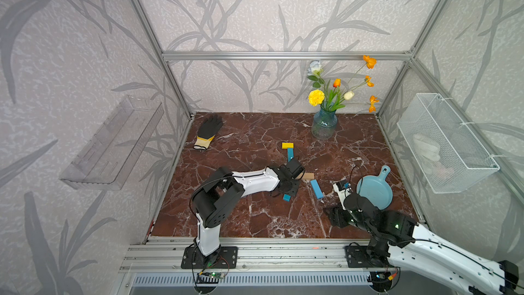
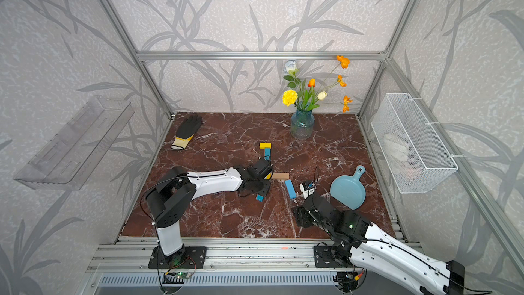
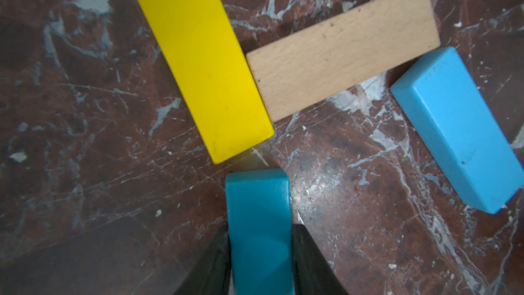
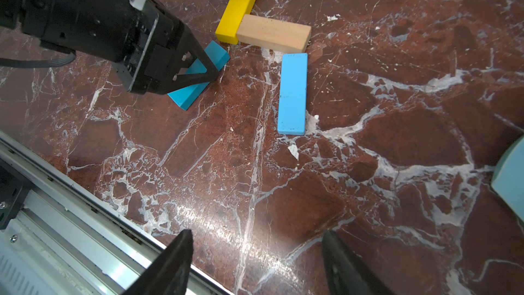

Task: Assemble a giraffe with building blocks
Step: Assemble the building block at the center of the board.

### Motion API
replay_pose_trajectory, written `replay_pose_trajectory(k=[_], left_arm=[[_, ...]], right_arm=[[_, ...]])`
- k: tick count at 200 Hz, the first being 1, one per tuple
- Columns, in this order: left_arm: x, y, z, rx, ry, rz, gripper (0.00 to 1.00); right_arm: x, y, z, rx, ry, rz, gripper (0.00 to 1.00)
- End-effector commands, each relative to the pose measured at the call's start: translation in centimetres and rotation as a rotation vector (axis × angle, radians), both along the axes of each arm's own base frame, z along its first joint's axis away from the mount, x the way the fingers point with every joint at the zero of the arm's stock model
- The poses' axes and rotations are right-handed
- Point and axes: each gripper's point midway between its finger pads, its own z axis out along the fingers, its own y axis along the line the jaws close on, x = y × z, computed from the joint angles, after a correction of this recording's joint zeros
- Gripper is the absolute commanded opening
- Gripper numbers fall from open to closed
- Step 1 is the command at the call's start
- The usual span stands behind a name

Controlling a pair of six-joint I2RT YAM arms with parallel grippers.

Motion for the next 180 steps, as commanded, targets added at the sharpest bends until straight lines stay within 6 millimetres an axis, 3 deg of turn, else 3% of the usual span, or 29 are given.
replay_pose_trajectory(k=[1,92,112,115,123,128,153,175,180], left_arm=[[-1.3,2.4,-3.2,0.114,0.083,0.001,0.38],[-0.8,2.5,-3.0,0.115,0.076,0.011,0.41],[-1.0,2.1,-2.8,0.092,0.076,-0.003,0.54],[-1.1,2.1,-2.7,0.086,0.075,-0.002,0.62],[-1.2,2.0,-2.5,0.070,0.068,-0.006,0.96],[-1.2,2.1,-2.2,0.060,0.063,-0.003,0.99],[-1.3,2.1,0.5,0.010,0.016,0.019,0.99],[-1.1,2.4,6.4,-0.085,-0.097,0.040,1.00],[-0.8,2.8,8.0,-0.103,-0.138,0.055,0.99]], right_arm=[[0.2,0.1,-0.2,0.012,-0.005,-0.010,0.73],[0.3,0.2,-0.2,0.006,-0.005,-0.006,0.73],[0.3,0.2,-0.3,0.000,-0.004,-0.003,0.74],[0.3,0.2,-0.3,-0.001,-0.004,-0.002,0.75],[0.3,0.3,-0.4,-0.004,-0.003,0.003,0.77],[0.3,0.3,-0.3,-0.005,-0.002,0.004,0.78],[0.3,0.6,0.0,-0.004,0.004,0.011,0.78],[0.8,0.2,2.0,-0.006,-0.037,-0.004,0.79],[1.1,-0.1,2.7,-0.015,-0.060,-0.013,0.84]])
